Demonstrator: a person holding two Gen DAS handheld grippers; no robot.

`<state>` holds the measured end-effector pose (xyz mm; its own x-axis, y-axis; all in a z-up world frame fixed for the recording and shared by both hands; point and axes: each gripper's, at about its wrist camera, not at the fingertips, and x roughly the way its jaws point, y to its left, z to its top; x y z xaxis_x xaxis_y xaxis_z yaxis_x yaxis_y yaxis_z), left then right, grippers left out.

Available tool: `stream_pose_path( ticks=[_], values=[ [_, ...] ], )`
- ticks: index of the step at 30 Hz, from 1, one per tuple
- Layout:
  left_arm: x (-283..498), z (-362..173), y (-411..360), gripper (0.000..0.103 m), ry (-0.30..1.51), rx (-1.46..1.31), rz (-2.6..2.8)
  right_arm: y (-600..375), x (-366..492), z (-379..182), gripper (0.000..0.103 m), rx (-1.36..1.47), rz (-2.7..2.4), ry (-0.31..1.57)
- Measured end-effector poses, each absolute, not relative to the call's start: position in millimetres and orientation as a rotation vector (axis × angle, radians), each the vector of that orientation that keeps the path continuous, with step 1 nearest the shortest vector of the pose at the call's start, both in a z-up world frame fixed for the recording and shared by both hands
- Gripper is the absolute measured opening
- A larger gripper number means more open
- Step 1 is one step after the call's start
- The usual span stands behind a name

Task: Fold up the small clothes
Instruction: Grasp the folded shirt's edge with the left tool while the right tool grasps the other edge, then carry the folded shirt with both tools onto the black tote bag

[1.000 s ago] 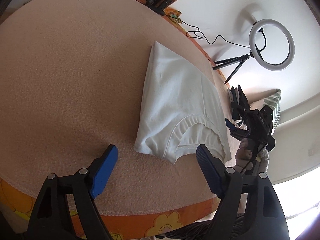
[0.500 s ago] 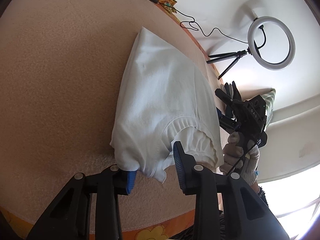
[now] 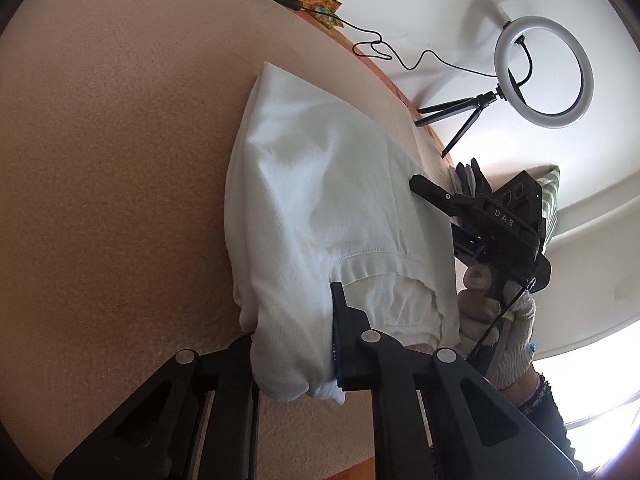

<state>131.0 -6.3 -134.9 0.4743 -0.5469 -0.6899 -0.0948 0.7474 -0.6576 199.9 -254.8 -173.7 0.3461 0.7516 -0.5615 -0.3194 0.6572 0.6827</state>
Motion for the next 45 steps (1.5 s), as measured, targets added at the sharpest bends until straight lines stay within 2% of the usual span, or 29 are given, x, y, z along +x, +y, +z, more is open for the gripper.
stream_pose_path(
  ticks=[3,6,17,26,45],
  values=[
    [131,-130,-11,0.009,1.036,-0.664,-0.307,-250,198,-169,0.011,0.464,0.707,0.982],
    [130,-124,-16,0.008,1.003,-0.619,-0.315,-246,194,-161,0.009,0.416,0.689,0.959],
    [126,-106,-37,0.008,0.948,-0.549,-0.368,-253,173,-124,0.007,0.303,0.648,0.847],
    [142,-67,-79,0.008,0.865,-0.488,-0.456,-300,161,-89,0.006,0.300,0.603,0.746],
    [227,-18,-246,0.008,0.781,-0.336,-0.696,-481,166,-27,0.006,0.249,0.373,0.588]
  ],
)
